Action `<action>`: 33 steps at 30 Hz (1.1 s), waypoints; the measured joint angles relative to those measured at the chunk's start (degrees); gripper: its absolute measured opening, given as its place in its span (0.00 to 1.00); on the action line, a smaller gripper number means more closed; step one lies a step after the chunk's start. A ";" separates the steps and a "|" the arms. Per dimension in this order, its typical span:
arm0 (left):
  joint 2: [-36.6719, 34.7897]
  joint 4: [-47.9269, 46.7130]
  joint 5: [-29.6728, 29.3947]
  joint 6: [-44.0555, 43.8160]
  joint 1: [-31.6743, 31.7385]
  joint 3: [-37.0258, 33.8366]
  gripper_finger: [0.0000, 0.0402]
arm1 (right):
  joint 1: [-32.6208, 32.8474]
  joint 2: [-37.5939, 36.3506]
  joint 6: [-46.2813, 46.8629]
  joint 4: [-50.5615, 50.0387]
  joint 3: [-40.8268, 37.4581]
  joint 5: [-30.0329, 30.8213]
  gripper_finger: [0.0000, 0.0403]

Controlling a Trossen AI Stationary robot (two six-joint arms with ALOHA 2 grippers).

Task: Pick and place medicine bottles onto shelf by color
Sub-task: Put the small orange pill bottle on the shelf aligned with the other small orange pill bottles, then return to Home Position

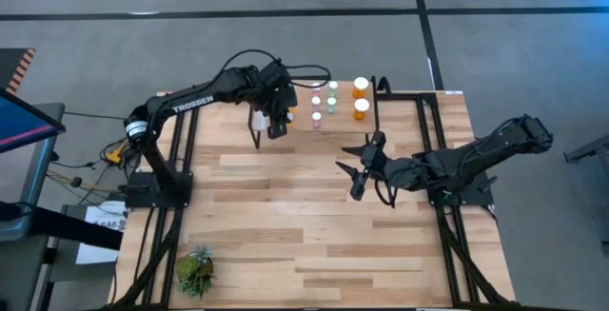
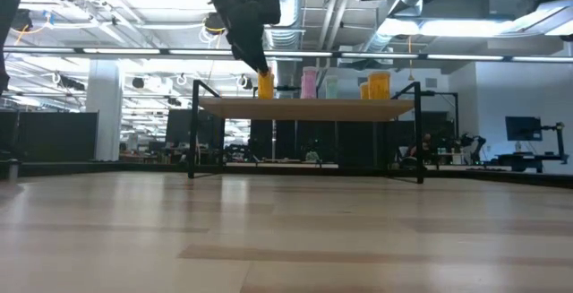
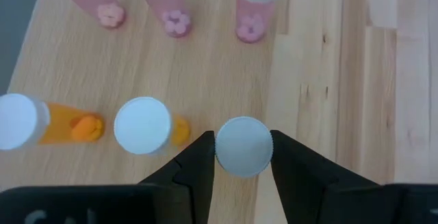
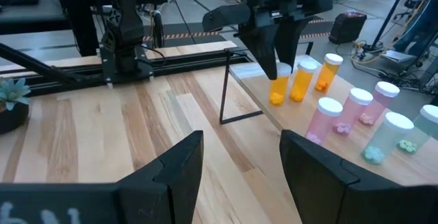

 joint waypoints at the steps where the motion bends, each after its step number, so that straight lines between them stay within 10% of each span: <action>1: 0.00 -0.06 0.00 0.00 0.00 -0.01 0.30 | 0.00 0.00 0.01 0.02 0.00 0.00 0.54; 14: 0.02 0.22 0.67 -0.74 0.00 -0.11 0.30 | 0.00 0.00 0.04 0.02 0.00 0.00 0.54; 33: 0.13 -4.94 -0.93 -0.91 -0.13 4.20 0.57 | 0.00 0.00 0.17 0.05 0.00 -0.02 0.54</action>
